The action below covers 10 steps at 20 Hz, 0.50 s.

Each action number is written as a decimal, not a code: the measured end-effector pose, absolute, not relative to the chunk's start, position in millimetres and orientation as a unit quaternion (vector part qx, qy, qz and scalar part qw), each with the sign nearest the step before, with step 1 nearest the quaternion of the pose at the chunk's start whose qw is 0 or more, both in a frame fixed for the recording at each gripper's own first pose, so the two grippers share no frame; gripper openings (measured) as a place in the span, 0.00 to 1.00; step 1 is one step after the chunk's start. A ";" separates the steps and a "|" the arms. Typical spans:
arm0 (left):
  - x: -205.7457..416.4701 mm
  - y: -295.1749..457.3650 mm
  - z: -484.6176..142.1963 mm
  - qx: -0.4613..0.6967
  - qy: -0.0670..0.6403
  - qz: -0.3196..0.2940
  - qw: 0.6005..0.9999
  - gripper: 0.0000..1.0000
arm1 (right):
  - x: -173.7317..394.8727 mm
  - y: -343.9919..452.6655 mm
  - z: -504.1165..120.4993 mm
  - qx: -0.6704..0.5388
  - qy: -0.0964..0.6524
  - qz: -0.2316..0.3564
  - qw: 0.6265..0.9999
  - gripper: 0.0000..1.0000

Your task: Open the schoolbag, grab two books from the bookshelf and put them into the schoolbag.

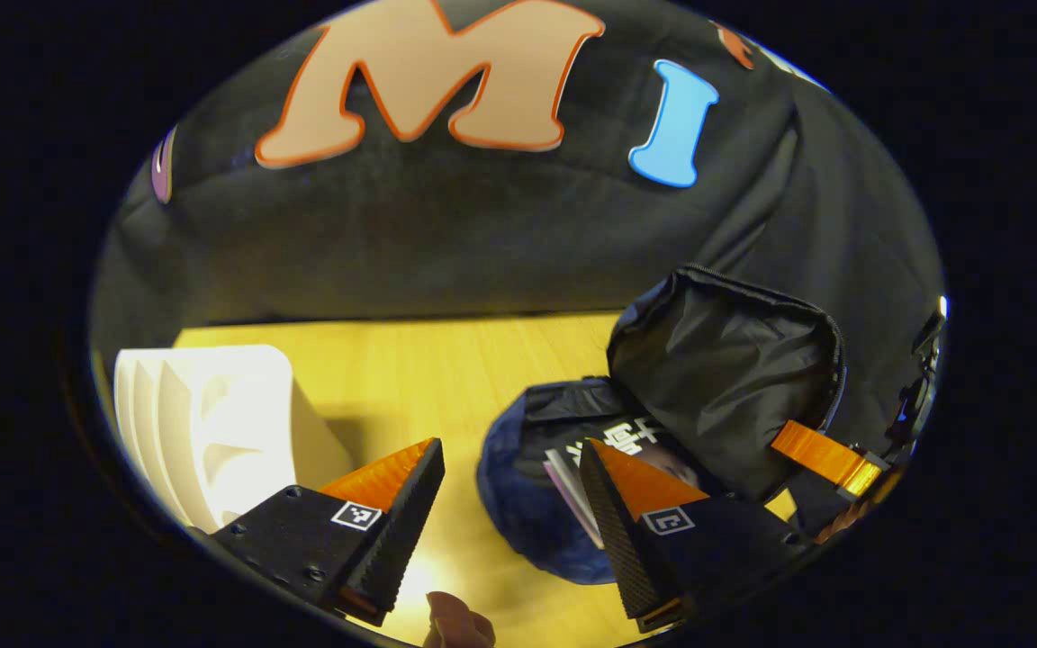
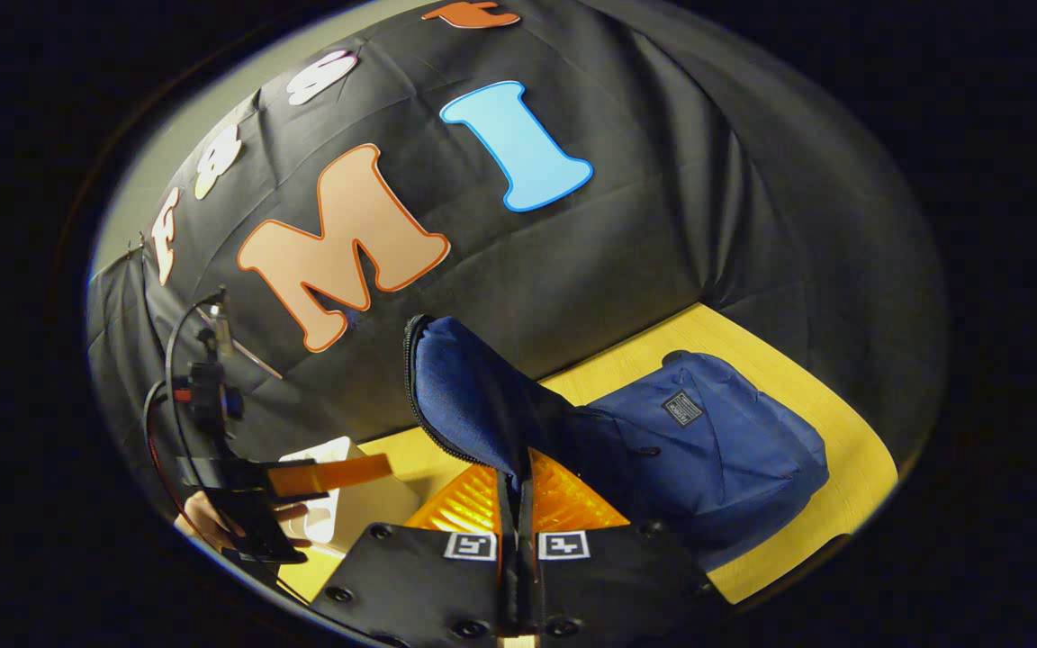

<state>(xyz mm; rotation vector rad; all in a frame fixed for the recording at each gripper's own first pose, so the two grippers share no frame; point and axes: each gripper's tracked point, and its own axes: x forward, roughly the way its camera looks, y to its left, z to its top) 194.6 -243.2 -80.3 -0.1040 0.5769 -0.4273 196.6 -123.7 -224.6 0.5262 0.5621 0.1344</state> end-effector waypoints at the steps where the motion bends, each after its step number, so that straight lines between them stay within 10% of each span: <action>1: 194.8 -233.0 -66.8 -0.037 0.256 -0.198 0.945 0.89 | 196.1 -122.6 -225.4 0.255 0.274 0.065 0.925 0.03; 10: 149.7 -146.8 47.5 -0.009 0.091 -0.121 0.988 0.94 | 190.9 -114.5 -228.5 0.224 0.273 0.066 0.933 0.03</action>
